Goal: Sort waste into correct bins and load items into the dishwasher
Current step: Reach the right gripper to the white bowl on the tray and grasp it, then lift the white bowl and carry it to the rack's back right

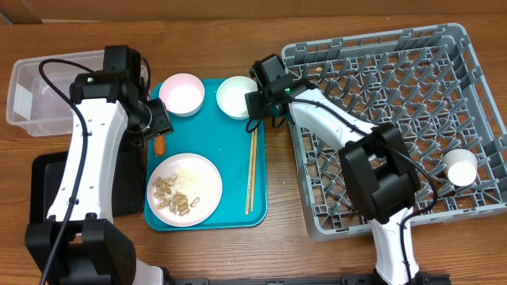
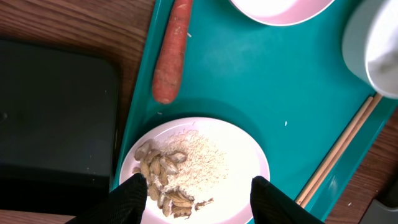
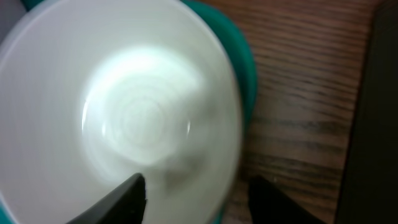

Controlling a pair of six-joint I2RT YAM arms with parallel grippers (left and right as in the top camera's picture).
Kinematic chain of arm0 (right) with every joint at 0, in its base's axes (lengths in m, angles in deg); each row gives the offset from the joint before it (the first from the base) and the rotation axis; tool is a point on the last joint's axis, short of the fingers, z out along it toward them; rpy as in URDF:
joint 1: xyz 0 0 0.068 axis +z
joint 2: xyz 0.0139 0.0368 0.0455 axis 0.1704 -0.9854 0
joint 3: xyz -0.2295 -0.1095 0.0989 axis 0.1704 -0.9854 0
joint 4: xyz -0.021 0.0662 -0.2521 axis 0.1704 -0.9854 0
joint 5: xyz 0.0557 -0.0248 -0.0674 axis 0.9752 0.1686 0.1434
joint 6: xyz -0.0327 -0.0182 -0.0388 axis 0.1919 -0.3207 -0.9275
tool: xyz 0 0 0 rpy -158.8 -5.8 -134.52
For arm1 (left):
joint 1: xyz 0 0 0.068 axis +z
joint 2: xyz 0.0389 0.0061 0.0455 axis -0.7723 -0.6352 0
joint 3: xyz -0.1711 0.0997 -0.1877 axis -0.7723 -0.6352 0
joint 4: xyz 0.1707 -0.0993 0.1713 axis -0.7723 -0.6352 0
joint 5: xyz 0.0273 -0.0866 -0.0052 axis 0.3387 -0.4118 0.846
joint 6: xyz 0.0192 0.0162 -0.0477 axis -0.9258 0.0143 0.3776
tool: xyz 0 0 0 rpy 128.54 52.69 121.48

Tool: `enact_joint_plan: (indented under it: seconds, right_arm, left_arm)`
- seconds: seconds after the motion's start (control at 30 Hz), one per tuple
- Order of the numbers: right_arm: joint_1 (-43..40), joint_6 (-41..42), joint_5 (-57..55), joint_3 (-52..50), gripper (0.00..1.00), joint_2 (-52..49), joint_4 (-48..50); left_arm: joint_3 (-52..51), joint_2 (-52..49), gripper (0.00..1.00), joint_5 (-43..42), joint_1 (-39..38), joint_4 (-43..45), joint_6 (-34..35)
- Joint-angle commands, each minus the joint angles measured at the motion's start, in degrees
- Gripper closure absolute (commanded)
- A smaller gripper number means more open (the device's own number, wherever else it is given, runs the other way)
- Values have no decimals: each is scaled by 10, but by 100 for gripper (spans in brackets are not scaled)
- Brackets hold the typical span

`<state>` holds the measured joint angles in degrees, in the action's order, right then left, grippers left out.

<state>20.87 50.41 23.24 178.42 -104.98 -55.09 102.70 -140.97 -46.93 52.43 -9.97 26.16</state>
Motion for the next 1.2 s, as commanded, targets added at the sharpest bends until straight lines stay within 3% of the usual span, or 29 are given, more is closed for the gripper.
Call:
enact_joint_plan:
  seconds: [0.0,0.17,0.3,0.47,0.63,0.7,0.77,1.17]
  right_arm:
    - [9,1,-9,15,58,-9,4]
    - [9,2,-21,38,71,-5,-14]
    - [9,1,-56,82,85,6,-64]
    - [7,1,-63,155,96,30,-133]
    - [-2,-2,-69,218,95,58,-224]
    - [-4,-2,-57,218,75,58,-245]
    - [-4,-1,-41,210,67,53,-259]
    - [4,1,-10,180,65,-43,-233]
  left_arm:
    - [9,9,44,7,0,-1,3]
    - [9,9,44,8,0,-1,3]
    - [9,9,44,7,0,-1,3]
    - [9,9,44,7,0,-1,3]
    - [9,9,44,8,0,-1,-1]
    - [9,9,44,7,0,-2,-1]
    - [9,9,44,7,0,-2,-1]
    - [9,9,43,7,0,-1,0]
